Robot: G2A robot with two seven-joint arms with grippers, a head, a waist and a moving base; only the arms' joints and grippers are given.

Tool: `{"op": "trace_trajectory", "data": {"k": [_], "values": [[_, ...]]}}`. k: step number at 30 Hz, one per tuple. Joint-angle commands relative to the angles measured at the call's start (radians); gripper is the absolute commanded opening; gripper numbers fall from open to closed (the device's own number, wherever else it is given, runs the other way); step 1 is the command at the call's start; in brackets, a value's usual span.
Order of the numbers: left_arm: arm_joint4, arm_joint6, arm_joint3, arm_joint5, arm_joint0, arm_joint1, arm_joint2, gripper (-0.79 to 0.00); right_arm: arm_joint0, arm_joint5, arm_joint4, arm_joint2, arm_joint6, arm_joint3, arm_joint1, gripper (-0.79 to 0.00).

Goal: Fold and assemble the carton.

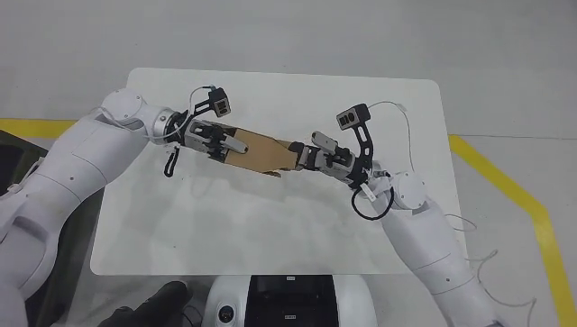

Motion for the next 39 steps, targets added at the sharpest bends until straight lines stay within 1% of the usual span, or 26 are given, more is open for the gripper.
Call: {"op": "trace_trajectory", "data": {"k": [1,5,9,18,26,30,32,35,39], "values": [[0.009,0.0,0.005,0.0,-0.002,-0.004,0.0,-0.785,-0.003,-0.003,0.008,0.002,0.003,-0.01,0.0,0.0],[0.026,0.0,0.008,0.0,-0.004,-0.011,-0.004,-0.785,0.0,-0.002,0.021,-0.01,0.005,-0.015,-0.003,0.0],[0.057,0.0,0.016,0.0,-0.004,-0.02,-0.029,-0.785,0.016,-0.003,0.033,-0.036,0.006,-0.004,-0.01,0.0],[0.109,0.0,0.021,0.0,0.025,-0.044,-0.093,-0.785,0.065,-0.019,0.054,-0.1,-0.005,0.016,-0.031,0.0],[0.139,0.0,0.022,0.0,0.056,-0.057,-0.152,-0.785,0.11,-0.017,0.031,-0.149,-0.029,0.05,-0.049,0.0],[0.144,0.0,0.028,0.0,0.073,-0.06,-0.176,-0.785,0.112,-0.015,0.022,-0.152,-0.038,0.049,-0.052,0.0],[0.143,0.0,0.032,0.0,0.08,-0.062,-0.183,-0.785,0.104,-0.032,0.026,-0.14,-0.043,0.043,-0.051,0.0],[0.132,0.0,0.046,0.0,0.088,-0.065,-0.191,-0.785,0.077,-0.053,0.033,-0.111,-0.041,0.029,-0.045,0.0],[0.104,0.0,0.061,0.0,0.097,-0.068,-0.195,-0.785,0.038,-0.056,0.04,-0.072,-0.039,0.01,-0.035,0.0]]}}
